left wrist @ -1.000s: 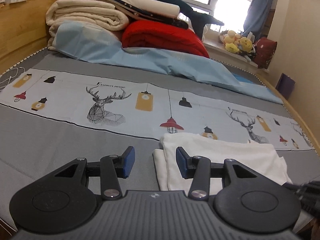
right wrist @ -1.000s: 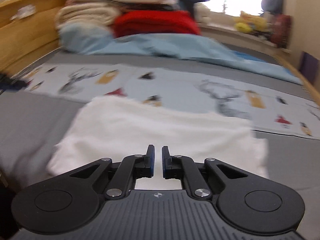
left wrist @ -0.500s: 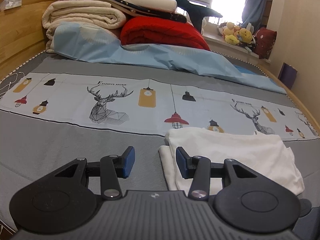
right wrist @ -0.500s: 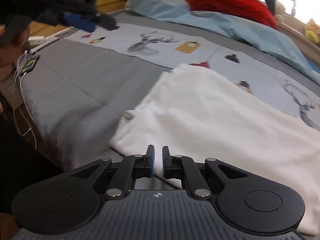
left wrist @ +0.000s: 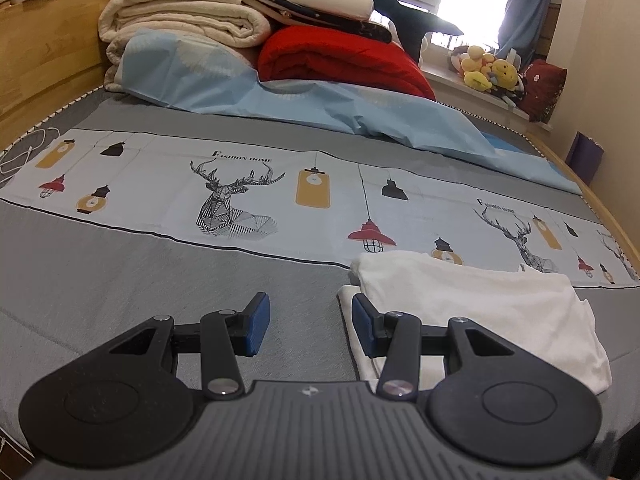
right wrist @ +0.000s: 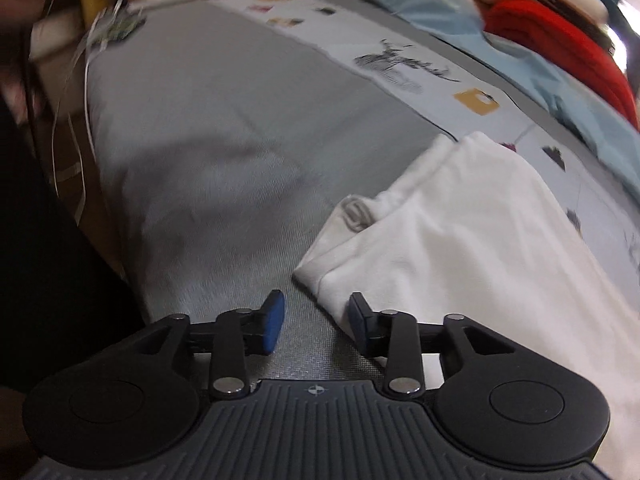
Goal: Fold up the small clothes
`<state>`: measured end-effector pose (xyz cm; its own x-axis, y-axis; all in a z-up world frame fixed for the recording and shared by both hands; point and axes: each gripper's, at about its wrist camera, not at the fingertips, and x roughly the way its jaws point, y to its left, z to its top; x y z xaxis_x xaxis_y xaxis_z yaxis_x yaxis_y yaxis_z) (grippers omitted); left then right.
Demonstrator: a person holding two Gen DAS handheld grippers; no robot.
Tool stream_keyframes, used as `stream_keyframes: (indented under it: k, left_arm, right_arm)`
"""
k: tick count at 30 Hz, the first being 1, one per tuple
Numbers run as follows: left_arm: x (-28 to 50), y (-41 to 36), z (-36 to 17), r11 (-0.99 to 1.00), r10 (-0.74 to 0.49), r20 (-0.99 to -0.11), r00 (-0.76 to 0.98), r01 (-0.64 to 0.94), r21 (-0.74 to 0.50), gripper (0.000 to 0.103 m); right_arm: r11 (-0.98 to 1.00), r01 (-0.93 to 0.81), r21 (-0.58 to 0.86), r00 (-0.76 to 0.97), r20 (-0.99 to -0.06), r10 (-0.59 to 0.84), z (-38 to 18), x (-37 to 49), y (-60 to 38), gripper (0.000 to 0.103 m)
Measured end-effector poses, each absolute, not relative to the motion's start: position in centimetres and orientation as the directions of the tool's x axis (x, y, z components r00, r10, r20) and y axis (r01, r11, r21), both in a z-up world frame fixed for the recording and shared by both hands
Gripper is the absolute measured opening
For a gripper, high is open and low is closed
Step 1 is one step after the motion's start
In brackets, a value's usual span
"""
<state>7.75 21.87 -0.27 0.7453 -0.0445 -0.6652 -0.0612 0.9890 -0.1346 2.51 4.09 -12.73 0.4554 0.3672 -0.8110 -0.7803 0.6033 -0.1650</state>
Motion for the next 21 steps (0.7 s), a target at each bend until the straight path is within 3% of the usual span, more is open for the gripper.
stream_keyframes:
  k: [7, 9, 12, 15, 17, 21]
  left_arm:
    - [8.2, 22.0, -0.9, 0.989, -0.051, -0.691, 0.721, -0.062, -0.137, 0.050]
    - [8.5, 22.0, -1.3, 0.987, -0.060, -0.703, 0.708, -0.062, -0.146, 0.050]
    - [9.4, 21.7, -2.5, 0.982, -0.113, -0.748, 0.654, -0.043, -0.186, 0.059]
    - [10.7, 21.1, -4.2, 0.971, -0.190, -0.797, 0.573, -0.010, -0.239, 0.059]
    - [11.6, 20.8, -5.4, 0.959, -0.243, -0.821, 0.516, -0.001, -0.285, 0.068]
    - [13.4, 20.6, -7.3, 0.921, -0.334, -0.833, 0.440, -0.034, -0.388, 0.072]
  right_arm:
    - [0.574, -0.786, -0.230, 0.493, -0.793, 0.357, -13.2, 2.6, 5.2, 0.037]
    - [0.573, -0.789, -0.223, 0.491, -0.789, 0.368, -13.1, 2.7, 5.1, 0.016]
    - [0.584, -0.782, -0.217, 0.502, -0.775, 0.384, -12.8, 2.8, 4.7, 0.009]
    - [0.626, -0.760, -0.176, 0.521, -0.740, 0.425, -11.2, 3.0, 3.6, 0.007]
    - [0.659, -0.738, -0.148, 0.544, -0.708, 0.451, -9.7, 3.2, 2.8, 0.006]
    - [0.703, -0.706, -0.087, 0.574, -0.651, 0.497, -7.1, 3.4, 0.6, 0.006]
